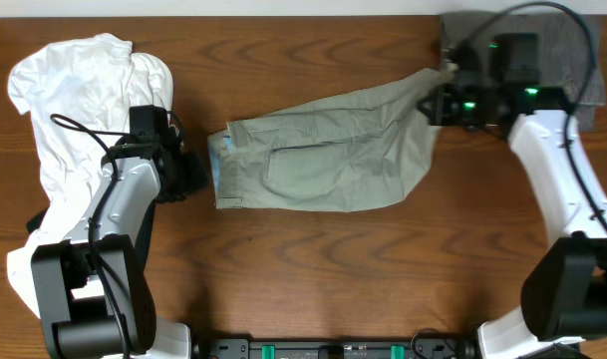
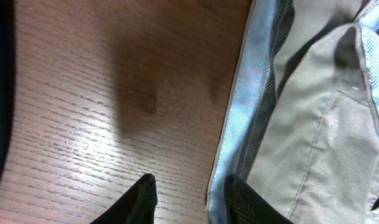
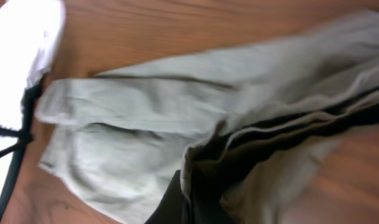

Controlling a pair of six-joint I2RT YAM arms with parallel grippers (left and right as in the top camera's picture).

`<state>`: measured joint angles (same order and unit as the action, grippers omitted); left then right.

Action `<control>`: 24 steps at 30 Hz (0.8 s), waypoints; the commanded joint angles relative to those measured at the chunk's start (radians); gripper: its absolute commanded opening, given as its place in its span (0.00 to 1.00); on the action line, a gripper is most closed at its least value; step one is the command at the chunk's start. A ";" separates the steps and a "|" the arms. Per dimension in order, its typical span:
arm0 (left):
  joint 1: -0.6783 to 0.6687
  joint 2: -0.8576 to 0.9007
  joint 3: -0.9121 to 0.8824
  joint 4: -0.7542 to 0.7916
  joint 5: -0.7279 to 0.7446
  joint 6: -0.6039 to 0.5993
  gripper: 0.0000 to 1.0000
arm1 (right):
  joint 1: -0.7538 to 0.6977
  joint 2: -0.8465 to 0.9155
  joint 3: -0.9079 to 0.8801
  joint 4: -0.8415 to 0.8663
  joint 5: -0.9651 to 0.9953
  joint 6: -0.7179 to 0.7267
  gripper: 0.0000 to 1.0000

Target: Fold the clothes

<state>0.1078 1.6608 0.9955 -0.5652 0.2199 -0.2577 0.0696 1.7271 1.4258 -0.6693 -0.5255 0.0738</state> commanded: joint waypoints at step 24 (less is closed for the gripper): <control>0.004 0.006 0.022 -0.003 0.009 0.010 0.38 | 0.591 0.179 0.032 0.350 0.102 0.058 0.01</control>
<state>0.1078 1.6608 0.9955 -0.5652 0.2268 -0.2577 0.6285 1.8591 1.4437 -0.3363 -0.4080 0.1024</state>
